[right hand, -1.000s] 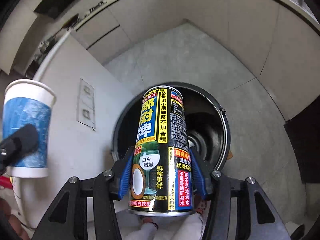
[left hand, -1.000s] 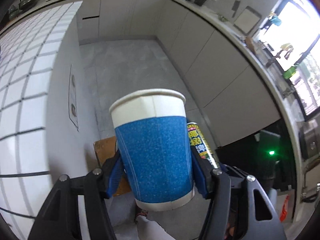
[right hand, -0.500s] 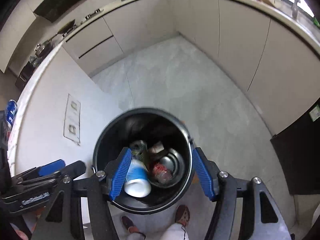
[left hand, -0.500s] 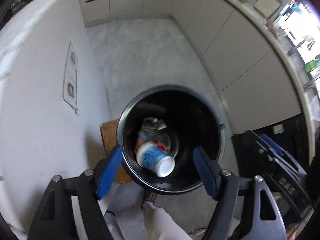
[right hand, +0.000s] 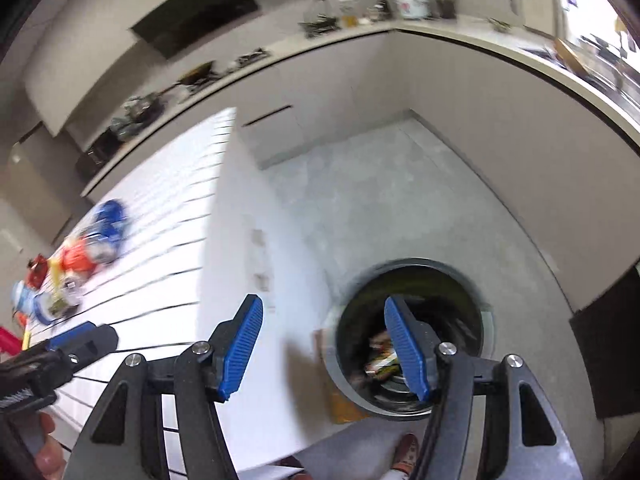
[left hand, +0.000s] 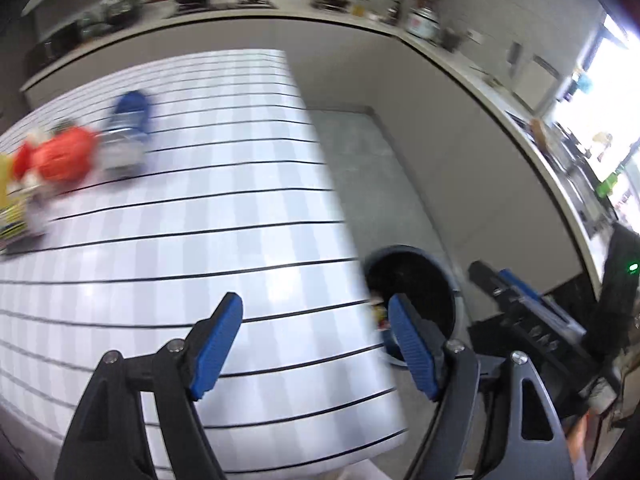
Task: Collect trash
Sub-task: 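Swing both open tools back over the island, then grasp the blue plastic cup with the left tool while the right tool grasps the blue Pepsi can, then carry the plastic cup and Pepsi can to the black bin and release both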
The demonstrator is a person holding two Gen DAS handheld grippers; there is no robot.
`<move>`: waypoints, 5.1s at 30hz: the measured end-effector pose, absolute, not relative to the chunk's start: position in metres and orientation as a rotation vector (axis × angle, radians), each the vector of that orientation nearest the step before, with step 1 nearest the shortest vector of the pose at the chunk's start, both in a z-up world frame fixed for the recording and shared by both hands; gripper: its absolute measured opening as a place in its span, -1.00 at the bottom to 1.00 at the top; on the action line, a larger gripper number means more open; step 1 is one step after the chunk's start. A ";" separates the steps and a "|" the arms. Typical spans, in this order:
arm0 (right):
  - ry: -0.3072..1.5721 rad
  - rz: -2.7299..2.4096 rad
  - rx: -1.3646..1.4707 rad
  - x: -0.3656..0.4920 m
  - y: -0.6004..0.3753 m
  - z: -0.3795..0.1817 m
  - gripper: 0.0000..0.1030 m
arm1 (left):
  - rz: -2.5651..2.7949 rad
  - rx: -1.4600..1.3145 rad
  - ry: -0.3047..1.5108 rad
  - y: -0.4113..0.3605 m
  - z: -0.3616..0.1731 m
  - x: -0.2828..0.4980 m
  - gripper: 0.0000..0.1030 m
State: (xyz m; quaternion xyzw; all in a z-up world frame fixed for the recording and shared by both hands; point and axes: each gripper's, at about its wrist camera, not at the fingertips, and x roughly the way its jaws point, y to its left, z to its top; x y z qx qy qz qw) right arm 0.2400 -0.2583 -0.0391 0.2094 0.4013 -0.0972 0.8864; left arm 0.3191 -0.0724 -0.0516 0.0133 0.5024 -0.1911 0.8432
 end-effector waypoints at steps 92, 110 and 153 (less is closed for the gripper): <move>0.825 -0.113 0.263 0.476 0.046 -0.032 0.48 | 0.015 -0.103 0.968 0.326 -0.088 0.488 0.04; 0.900 -0.078 0.240 0.512 0.046 -0.055 0.39 | 0.002 -0.097 0.971 0.318 -0.092 0.502 0.02; 0.905 0.010 0.253 0.463 0.050 -0.057 0.30 | 0.031 -0.158 0.902 0.331 -0.076 0.452 -0.01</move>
